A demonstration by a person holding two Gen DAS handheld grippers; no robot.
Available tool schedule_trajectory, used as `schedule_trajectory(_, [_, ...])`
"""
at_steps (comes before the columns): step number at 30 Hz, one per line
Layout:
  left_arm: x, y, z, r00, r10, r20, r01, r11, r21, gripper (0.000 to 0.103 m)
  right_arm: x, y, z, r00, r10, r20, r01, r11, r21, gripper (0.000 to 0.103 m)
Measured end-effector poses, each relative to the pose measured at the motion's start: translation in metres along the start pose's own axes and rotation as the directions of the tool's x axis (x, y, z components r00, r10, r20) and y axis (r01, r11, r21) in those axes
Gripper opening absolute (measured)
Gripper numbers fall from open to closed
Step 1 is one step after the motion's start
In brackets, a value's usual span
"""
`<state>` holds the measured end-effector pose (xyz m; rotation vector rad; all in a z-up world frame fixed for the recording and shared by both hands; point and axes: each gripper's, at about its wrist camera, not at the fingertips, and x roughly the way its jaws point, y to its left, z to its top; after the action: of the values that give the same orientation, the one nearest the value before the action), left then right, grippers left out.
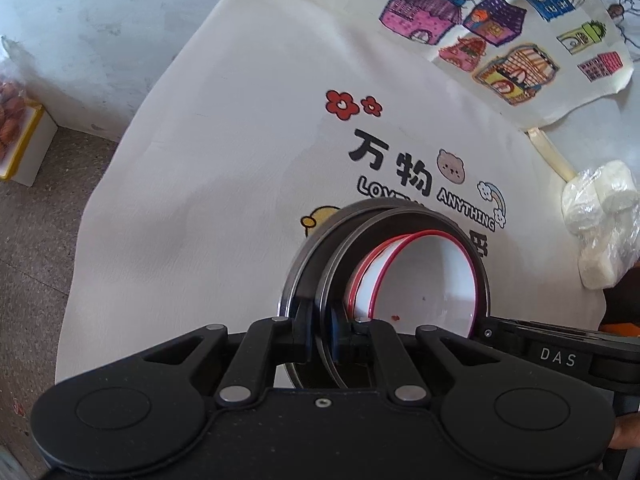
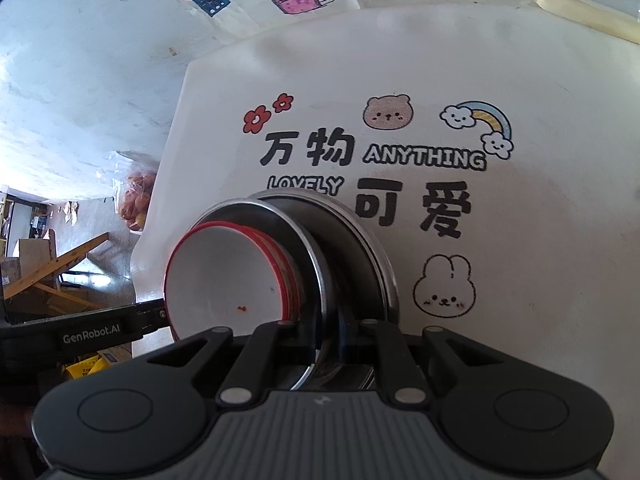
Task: Organize plates and bowls
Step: 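Carry the steel bowl with nested bowls onto the steel plate stack, then open both tools and lift them away from the bowls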
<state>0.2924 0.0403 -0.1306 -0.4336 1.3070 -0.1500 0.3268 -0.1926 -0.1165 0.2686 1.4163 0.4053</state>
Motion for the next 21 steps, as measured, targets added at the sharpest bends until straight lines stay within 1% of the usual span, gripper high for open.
schedule_trajectory(3, [0.0014,-0.0022,-0.0013,1.000,0.003,-0.002,-0.003,1.000,0.005,0.007,-0.0004,-0.0024,-0.0018,1.000,-0.011,-0.007,0.011,1.000,0.008,0.013])
schedule_trajectory(6, [0.0017,-0.0007,-0.0013,1.000,-0.002,0.001,0.002,1.000,-0.012,0.007,-0.0008,-0.0042,-0.0029,1.000,-0.006,-0.009,0.007,1.000,0.016,0.013])
schedule_trajectory(12, [-0.0002,-0.0001,-0.0018,1.000,-0.001,0.012,0.001,1.000,-0.006,0.007,0.0006,-0.0038,-0.0040,1.000,-0.008,-0.001,0.008,1.000,0.020,0.014])
schedule_trajectory(16, [-0.0013,-0.0007,-0.0022,1.000,0.013,0.016,-0.013,1.000,0.003,0.013,-0.0006,-0.0036,-0.0062,1.000,-0.012,0.012,0.011,1.000,0.022,0.014])
schedule_trajectory(21, [-0.0031,-0.0001,-0.0015,0.999,0.017,0.028,-0.017,1.000,0.004,0.015,-0.0050,-0.0009,-0.0074,0.999,-0.022,0.027,0.022,1.000,0.011,0.014])
